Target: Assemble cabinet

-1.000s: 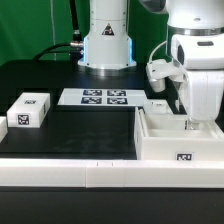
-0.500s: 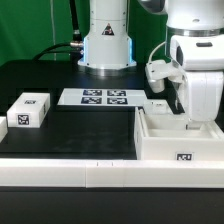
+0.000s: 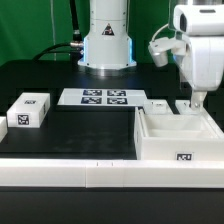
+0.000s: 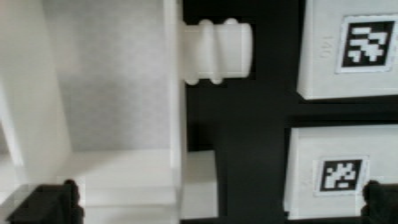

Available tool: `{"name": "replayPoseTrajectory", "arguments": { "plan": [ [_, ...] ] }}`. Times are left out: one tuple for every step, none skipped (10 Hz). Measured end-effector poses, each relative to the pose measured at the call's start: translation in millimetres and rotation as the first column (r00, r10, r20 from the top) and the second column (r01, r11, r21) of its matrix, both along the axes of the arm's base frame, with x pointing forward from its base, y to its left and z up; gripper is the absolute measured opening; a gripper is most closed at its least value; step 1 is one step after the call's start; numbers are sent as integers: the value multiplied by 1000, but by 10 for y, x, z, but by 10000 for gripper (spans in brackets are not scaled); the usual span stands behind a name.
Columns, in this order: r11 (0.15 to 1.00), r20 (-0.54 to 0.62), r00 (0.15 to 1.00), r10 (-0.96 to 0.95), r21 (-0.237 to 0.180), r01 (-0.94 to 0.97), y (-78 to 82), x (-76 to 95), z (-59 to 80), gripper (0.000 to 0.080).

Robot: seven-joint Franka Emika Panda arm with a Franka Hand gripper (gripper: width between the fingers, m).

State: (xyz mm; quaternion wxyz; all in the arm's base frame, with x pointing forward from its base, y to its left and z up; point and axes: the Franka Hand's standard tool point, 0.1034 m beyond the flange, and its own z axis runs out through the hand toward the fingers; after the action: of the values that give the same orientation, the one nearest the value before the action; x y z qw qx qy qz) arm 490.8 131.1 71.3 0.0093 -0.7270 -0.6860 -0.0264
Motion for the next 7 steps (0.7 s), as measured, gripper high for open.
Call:
{"name": "replayPoseTrajectory", "arguments": {
  "plan": [
    [1000, 14, 1000, 10, 8, -10, 47, -65, -1, 797],
    [1000, 10, 1000, 5, 7, -5, 18, -49, -14, 797],
    [1000, 10, 1000, 3, 7, -3, 14, -46, -16, 797],
    [1000, 10, 1000, 3, 7, -3, 13, -48, -18, 797],
    [1000, 9, 1000, 3, 7, -3, 12, -48, -18, 797],
    [1000, 16, 1000, -8, 12, 8, 35, -62, -25, 797],
    [999, 27, 999, -23, 26, 22, 113, -161, -71, 797]
  ]
}}
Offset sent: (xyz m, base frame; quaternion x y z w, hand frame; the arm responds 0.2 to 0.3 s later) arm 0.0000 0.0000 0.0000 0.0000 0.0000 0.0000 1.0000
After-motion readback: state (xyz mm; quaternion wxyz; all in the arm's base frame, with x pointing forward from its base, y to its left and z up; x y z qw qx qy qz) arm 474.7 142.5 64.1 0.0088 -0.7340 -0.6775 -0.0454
